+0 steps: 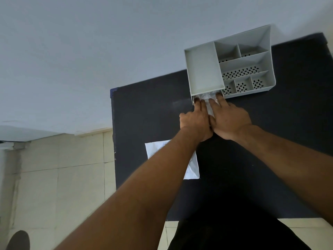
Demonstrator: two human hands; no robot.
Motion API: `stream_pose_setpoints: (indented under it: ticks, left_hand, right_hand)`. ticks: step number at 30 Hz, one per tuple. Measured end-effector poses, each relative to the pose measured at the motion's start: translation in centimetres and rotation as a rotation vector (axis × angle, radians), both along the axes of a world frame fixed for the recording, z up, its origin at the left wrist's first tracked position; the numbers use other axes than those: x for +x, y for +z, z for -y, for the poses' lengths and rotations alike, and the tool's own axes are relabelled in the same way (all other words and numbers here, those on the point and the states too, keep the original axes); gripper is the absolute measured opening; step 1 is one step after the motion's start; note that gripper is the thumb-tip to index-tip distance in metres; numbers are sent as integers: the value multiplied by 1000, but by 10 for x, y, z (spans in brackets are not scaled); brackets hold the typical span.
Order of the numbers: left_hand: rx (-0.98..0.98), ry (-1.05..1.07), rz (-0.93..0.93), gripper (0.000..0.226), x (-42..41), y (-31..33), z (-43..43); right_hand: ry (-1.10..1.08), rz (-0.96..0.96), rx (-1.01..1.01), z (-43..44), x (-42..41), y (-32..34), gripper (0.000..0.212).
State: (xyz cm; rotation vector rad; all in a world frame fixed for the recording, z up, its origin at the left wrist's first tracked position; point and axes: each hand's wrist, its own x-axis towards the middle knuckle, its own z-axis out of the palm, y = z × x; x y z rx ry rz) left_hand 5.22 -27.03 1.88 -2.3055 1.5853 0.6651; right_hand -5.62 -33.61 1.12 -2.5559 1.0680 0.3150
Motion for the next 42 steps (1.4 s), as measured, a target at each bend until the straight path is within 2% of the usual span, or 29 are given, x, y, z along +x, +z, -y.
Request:
stream_pose_setpoints:
  ticks: [5,15,18,24,31,36,42]
  left_hand:
    - [1,7,-3,92,2,-1,0]
    - [-229,-20,56,69,-13,-19,-33]
    - [-255,-16,63,58,-11,-23,-37]
    - [-308,-73,34,56,-10,-16,-39]
    - [-134,-149,86,65,-14,-21,-39]
    - [-100,-172,133,58,-9,-19,-29]
    - [-64,-214,113,58,-4,-17,-24]
  right_hand:
    - [-55,22,-37,-15,-6,4,63]
    - [-38,-14,30,-10,-5,-1,60]
    - [-44,-18,9,-7,-3,3,54]
    - [-113,31,-42,2,4,8,40]
    - [-129,132,-131,8,5,2,30]
    - [-85,201,-153,-4,-7,-2,42]
    - [-50,183,-134,-32,-31,-8,56]
